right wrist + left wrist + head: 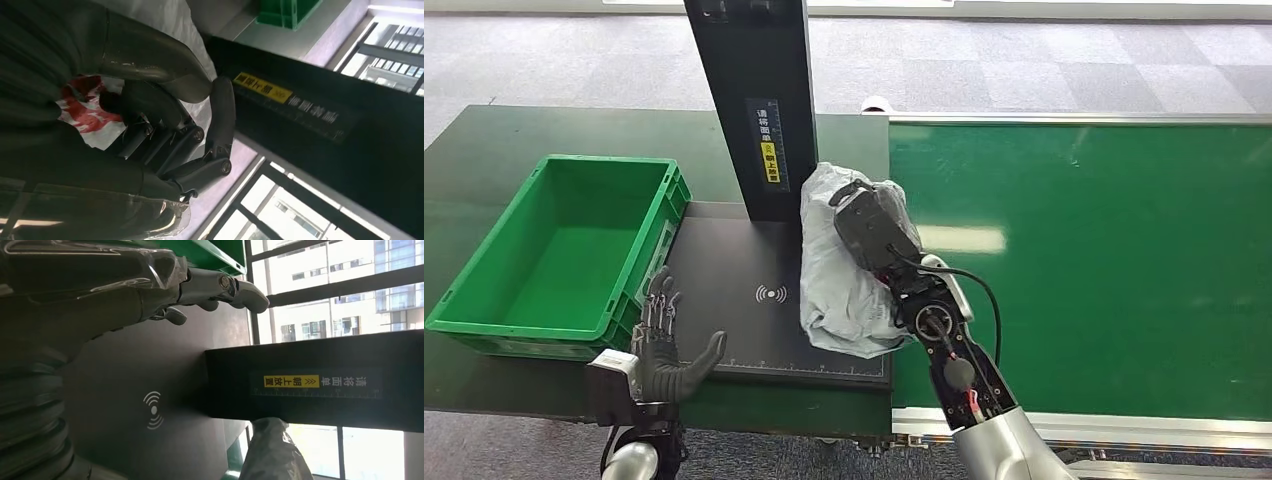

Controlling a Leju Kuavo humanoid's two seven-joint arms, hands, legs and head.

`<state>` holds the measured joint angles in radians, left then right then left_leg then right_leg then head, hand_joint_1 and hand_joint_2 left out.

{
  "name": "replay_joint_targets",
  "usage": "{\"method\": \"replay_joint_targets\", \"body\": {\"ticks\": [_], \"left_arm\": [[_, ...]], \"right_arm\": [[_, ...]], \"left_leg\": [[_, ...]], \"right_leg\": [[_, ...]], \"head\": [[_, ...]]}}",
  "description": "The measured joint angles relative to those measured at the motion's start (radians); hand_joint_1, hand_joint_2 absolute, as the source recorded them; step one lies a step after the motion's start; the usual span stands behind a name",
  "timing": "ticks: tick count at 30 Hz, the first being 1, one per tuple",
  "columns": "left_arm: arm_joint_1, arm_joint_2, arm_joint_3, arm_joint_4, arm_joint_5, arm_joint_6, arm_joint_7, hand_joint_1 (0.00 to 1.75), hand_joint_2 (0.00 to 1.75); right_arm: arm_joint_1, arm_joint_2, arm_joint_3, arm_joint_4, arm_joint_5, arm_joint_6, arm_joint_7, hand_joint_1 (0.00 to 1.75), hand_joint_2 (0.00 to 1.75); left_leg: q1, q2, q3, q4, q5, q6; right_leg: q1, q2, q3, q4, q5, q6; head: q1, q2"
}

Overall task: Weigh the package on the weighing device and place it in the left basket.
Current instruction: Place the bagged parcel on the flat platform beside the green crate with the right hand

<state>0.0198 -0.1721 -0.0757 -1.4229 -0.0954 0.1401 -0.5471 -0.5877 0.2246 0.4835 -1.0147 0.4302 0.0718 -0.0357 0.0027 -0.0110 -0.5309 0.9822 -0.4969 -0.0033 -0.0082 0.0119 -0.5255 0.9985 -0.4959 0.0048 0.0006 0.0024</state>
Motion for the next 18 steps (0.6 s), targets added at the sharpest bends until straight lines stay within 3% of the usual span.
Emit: {"method": "replay_joint_targets", "body": {"ticks": [9,12,13,16,18], "left_arm": [[-0.018,0.000,0.005,0.001,0.001,0.001,0.003,0.00,1.75],[-0.020,0.000,0.006,0.001,0.001,0.001,0.004,0.00,1.75],[-0.021,0.000,0.006,0.002,0.001,0.001,0.004,0.00,1.75],[-0.022,0.000,0.007,0.003,0.002,0.001,0.005,0.00,1.75],[-0.024,0.000,0.007,0.004,0.002,0.001,0.005,0.00,1.75]], "right_arm": [[-0.021,0.046,0.045,0.025,-0.016,0.002,0.024,1.72,1.75],[-0.025,0.050,0.047,0.032,-0.014,-0.002,0.032,0.41,1.75],[-0.026,0.051,0.047,0.035,-0.011,-0.007,0.040,0.00,1.31],[-0.031,0.051,0.047,0.048,0.000,-0.028,0.060,0.00,0.00],[-0.034,0.051,0.045,0.058,-0.001,-0.036,0.059,0.00,0.00]], "left_leg": [[0.000,0.000,0.000,0.000,0.000,0.000],[0.000,0.000,0.000,0.000,0.000,0.000],[0.000,0.000,0.000,0.000,0.000,0.000],[0.000,0.000,0.000,0.000,0.000,0.000],[0.000,0.000,0.000,0.000,0.000,0.000]], "right_leg": [[-0.001,0.000,0.000,0.000,0.000,0.000],[-0.001,0.000,0.000,0.000,0.000,0.000],[-0.001,0.000,0.000,0.000,0.000,0.000],[-0.001,0.000,0.000,0.000,0.000,0.000],[-0.001,0.000,0.000,0.000,0.000,0.000]], "head": [[0.000,0.000],[0.000,0.000],[0.000,0.000],[0.000,0.000],[0.000,0.000]]}}
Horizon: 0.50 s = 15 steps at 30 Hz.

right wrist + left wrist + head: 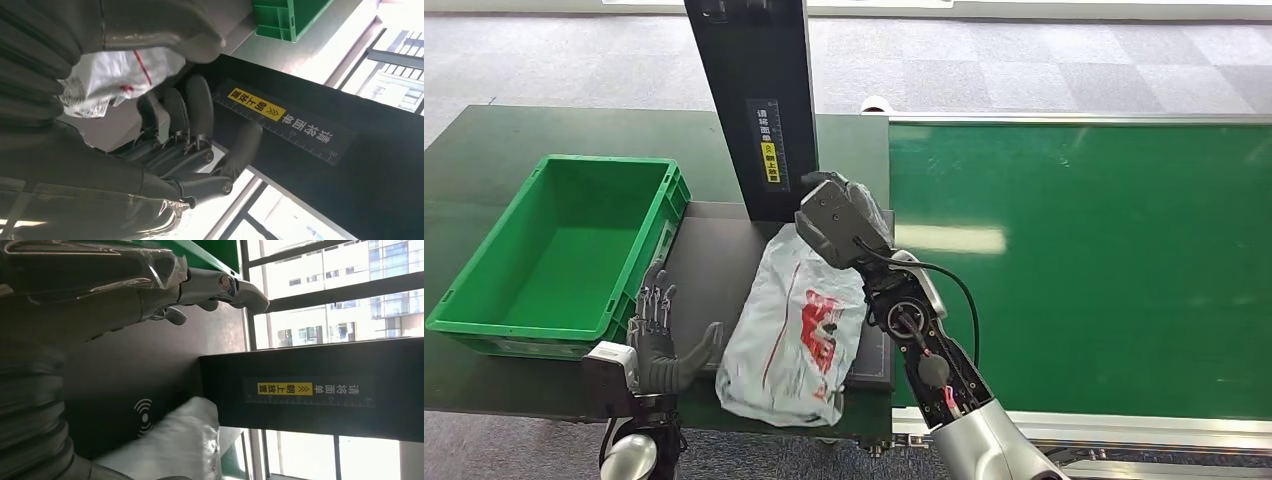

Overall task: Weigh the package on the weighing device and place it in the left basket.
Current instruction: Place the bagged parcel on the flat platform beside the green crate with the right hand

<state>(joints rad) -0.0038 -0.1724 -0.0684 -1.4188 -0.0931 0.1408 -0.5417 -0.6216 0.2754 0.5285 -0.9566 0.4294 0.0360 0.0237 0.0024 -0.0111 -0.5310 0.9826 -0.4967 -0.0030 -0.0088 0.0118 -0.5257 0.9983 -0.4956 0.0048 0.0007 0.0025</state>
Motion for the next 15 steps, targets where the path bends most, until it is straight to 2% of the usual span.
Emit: {"method": "replay_joint_targets", "body": {"ticks": [11,15], "left_arm": [[-0.022,-0.001,0.009,0.009,-0.021,0.012,0.002,0.00,1.75],[-0.016,0.002,0.009,-0.024,-0.142,0.023,0.044,0.00,1.75]], "right_arm": [[-0.004,-0.005,-0.034,0.030,-0.059,0.013,-0.056,0.00,0.00],[0.018,-0.015,-0.059,0.003,-0.120,0.016,-0.151,0.00,1.75]], "left_leg": [[0.000,0.000,0.000,0.000,0.000,0.000],[0.000,0.000,0.000,0.000,0.000,0.000]], "right_leg": [[0.000,0.000,0.000,0.000,0.000,0.000],[0.000,0.000,0.000,0.000,0.000,0.000]], "head": [[0.000,0.000],[0.000,0.000]]}}
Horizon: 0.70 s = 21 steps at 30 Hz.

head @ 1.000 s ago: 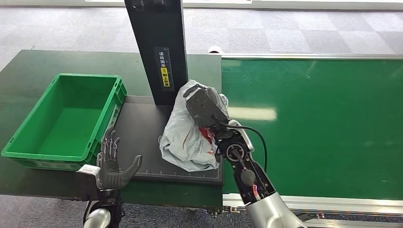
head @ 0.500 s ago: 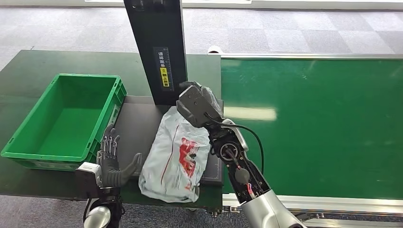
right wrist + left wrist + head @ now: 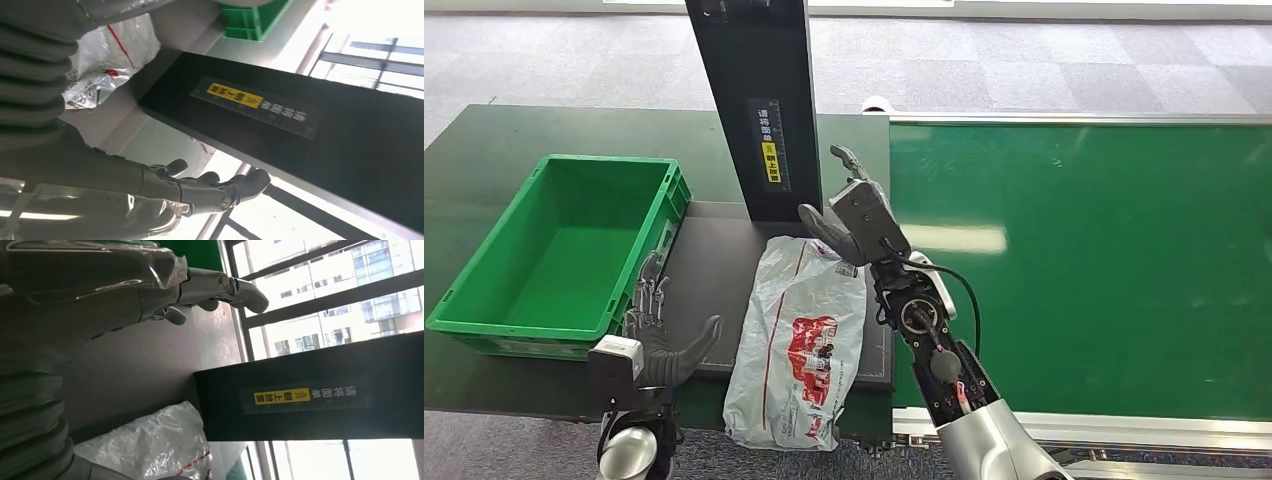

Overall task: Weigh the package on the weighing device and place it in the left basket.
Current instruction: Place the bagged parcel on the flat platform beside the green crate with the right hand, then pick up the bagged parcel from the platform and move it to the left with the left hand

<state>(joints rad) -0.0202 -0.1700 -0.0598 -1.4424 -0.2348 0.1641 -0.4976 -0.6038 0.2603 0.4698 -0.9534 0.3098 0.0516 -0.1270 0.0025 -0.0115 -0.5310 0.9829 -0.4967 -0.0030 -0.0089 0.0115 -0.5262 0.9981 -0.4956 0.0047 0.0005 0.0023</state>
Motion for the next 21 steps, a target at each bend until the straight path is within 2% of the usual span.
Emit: {"method": "replay_joint_targets", "body": {"ticks": [3,5,9,16,17,18,20,21], "left_arm": [[-0.001,0.009,-0.033,-0.029,-0.226,-0.047,0.134,0.00,1.75],[-0.013,0.017,-0.080,-0.025,-0.373,-0.094,0.194,0.00,1.75],[-0.076,0.023,-0.198,0.060,-0.537,-0.158,0.215,0.00,1.75],[-0.203,0.023,-0.310,0.295,-0.608,-0.163,0.218,0.00,1.75],[-0.221,0.023,-0.320,0.331,-0.622,-0.153,0.222,0.20,1.75],[-0.238,0.022,-0.330,0.365,-0.640,-0.138,0.230,0.54,1.75],[-0.270,0.020,-0.352,0.427,-0.691,-0.095,0.256,1.40,1.75],[-0.285,0.017,-0.365,0.455,-0.726,-0.065,0.274,1.64,1.75]], "right_arm": [[0.057,-0.022,-0.033,-0.077,-0.048,-0.001,-0.058,0.00,1.75],[0.111,-0.039,-0.062,-0.141,-0.068,-0.002,-0.090,0.00,1.75],[0.225,-0.062,-0.130,-0.272,-0.074,0.000,-0.137,0.00,1.75],[0.349,-0.080,-0.199,-0.396,-0.066,0.021,-0.195,0.00,1.75],[0.360,-0.081,-0.204,-0.405,-0.068,0.026,-0.204,0.00,1.75],[0.368,-0.082,-0.208,-0.411,-0.071,0.031,-0.213,0.00,1.75],[0.381,-0.084,-0.215,-0.420,-0.077,0.039,-0.226,0.00,1.75],[0.386,-0.085,-0.218,-0.424,-0.078,0.041,-0.231,0.00,1.75]], "left_leg": [[0.000,-0.001,0.000,0.000,0.000,0.000],[0.000,-0.001,-0.001,0.000,0.000,0.000],[-0.001,-0.001,-0.001,0.000,0.000,0.000],[-0.002,0.000,-0.001,0.001,0.000,0.000],[-0.001,0.000,-0.001,0.001,0.000,0.000],[-0.001,0.000,-0.001,0.001,0.000,0.000],[-0.001,0.000,0.000,0.001,0.000,0.000],[-0.001,0.000,0.000,0.000,0.000,0.000]], "right_leg": [[0.000,-0.001,0.000,0.000,0.000,0.000],[-0.001,-0.001,-0.001,-0.001,0.000,0.000],[-0.002,-0.001,-0.001,-0.001,0.001,0.001],[-0.001,0.000,-0.001,0.000,0.001,0.000],[-0.001,0.000,-0.001,0.000,0.001,0.000],[-0.001,0.000,-0.001,0.000,0.001,0.000],[-0.001,0.000,-0.001,0.000,0.001,0.000],[-0.001,0.000,0.000,0.000,0.001,0.000]], "head": [[0.000,0.000],[0.000,0.000],[0.000,0.000],[0.000,0.000],[0.000,0.000],[0.000,0.000],[0.000,0.000],[0.000,0.000]]}}
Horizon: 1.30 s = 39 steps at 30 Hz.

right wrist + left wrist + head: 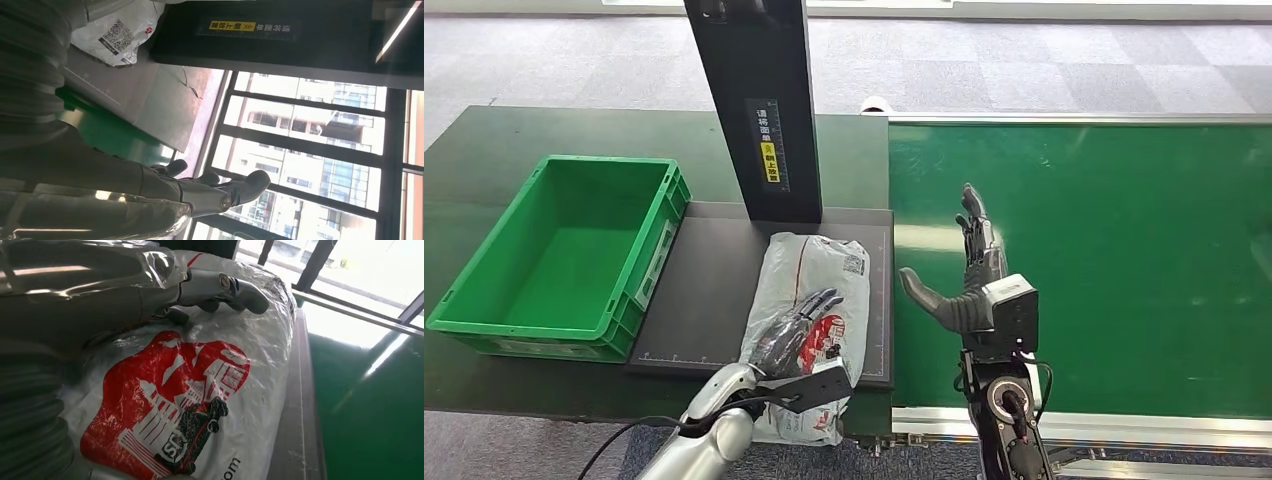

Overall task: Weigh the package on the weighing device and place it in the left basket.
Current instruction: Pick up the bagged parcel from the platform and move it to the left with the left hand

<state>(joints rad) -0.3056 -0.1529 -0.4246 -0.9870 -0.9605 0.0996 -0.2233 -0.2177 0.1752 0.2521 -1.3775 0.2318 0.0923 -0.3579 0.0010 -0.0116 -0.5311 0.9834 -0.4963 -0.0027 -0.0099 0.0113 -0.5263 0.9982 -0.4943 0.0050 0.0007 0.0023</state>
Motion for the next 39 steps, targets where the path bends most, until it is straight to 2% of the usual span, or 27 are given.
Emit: {"method": "replay_joint_targets", "body": {"ticks": [1,5,10,15,20,25,30,34,37,39], "left_arm": [[-0.014,-0.003,-0.014,0.025,-0.038,0.034,0.020,1.74,1.75],[-0.055,-0.018,-0.048,0.107,-0.139,0.138,0.061,1.75,1.75],[-0.069,-0.023,-0.046,0.140,-0.133,0.188,0.035,1.75,1.75],[-0.058,-0.018,-0.017,0.112,-0.090,0.218,-0.004,1.75,1.75],[-0.004,-0.002,0.021,-0.062,-0.002,0.282,-0.073,1.75,1.75],[0.045,0.019,0.045,-0.305,0.042,0.288,-0.089,1.75,1.75],[0.073,0.033,0.051,-0.425,0.055,0.299,-0.098,1.75,1.75],[0.097,0.044,0.057,-0.539,0.076,0.392,-0.144,1.75,1.75],[0.106,0.060,0.070,-0.657,0.052,0.453,-0.134,1.75,1.75],[0.085,0.078,0.101,-0.701,0.042,0.465,-0.083,1.75,1.75]], "right_arm": [[0.004,-0.001,-0.002,-0.004,-0.001,0.001,-0.005,0.00,1.75],[0.021,-0.004,-0.009,-0.020,-0.004,0.002,-0.017,0.00,1.75],[0.043,-0.006,-0.021,-0.030,-0.008,0.003,-0.019,0.00,1.75],[0.069,-0.007,-0.033,-0.043,-0.008,0.002,-0.021,0.00,1.75],[0.101,-0.007,-0.053,-0.067,0.000,-0.008,-0.021,0.00,1.75],[0.125,-0.007,-0.071,-0.084,0.004,-0.013,-0.023,0.00,1.75],[0.131,-0.007,-0.079,-0.091,0.007,-0.014,-0.024,0.00,1.75],[0.140,-0.007,-0.085,-0.093,0.008,-0.024,-0.035,0.00,1.75],[0.148,-0.007,-0.091,-0.093,0.010,-0.027,-0.046,0.00,1.75],[0.149,-0.006,-0.093,-0.092,0.013,-0.027,-0.056,0.00,1.75]], "left_leg": [[0.000,0.000,0.000,0.000,0.000,0.000],[0.000,0.000,0.001,0.000,0.001,0.001],[0.000,0.000,0.001,0.000,0.003,0.001],[0.000,0.000,0.000,0.000,0.003,0.000],[0.000,0.000,-0.003,0.000,0.003,0.000],[0.000,0.000,-0.005,0.000,0.003,0.000],[0.000,0.000,-0.005,0.000,0.003,0.000],[0.000,0.000,-0.005,0.000,0.003,0.000],[0.000,0.000,-0.005,0.000,0.003,0.000],[0.000,0.000,-0.005,0.000,0.004,0.000]], "right_leg": [[0.000,0.000,0.000,0.000,0.000,0.000],[0.000,0.000,0.001,0.000,0.001,0.000],[0.000,0.000,0.001,0.000,0.003,0.001],[0.000,0.000,0.000,0.000,0.004,0.001],[0.000,0.000,-0.002,0.000,0.004,0.001],[0.000,0.000,-0.004,0.000,0.004,0.001],[0.000,0.000,-0.004,0.000,0.004,0.001],[0.000,0.000,-0.004,0.000,0.004,0.001],[0.000,0.000,-0.004,0.000,0.004,0.001],[0.000,0.000,-0.005,0.000,0.003,0.001]], "head": [[0.000,0.000],[0.000,0.000],[0.000,0.000],[0.000,0.000],[0.000,0.000],[0.000,0.000],[0.000,0.000],[0.000,0.000],[0.000,0.000],[0.000,0.000]]}}
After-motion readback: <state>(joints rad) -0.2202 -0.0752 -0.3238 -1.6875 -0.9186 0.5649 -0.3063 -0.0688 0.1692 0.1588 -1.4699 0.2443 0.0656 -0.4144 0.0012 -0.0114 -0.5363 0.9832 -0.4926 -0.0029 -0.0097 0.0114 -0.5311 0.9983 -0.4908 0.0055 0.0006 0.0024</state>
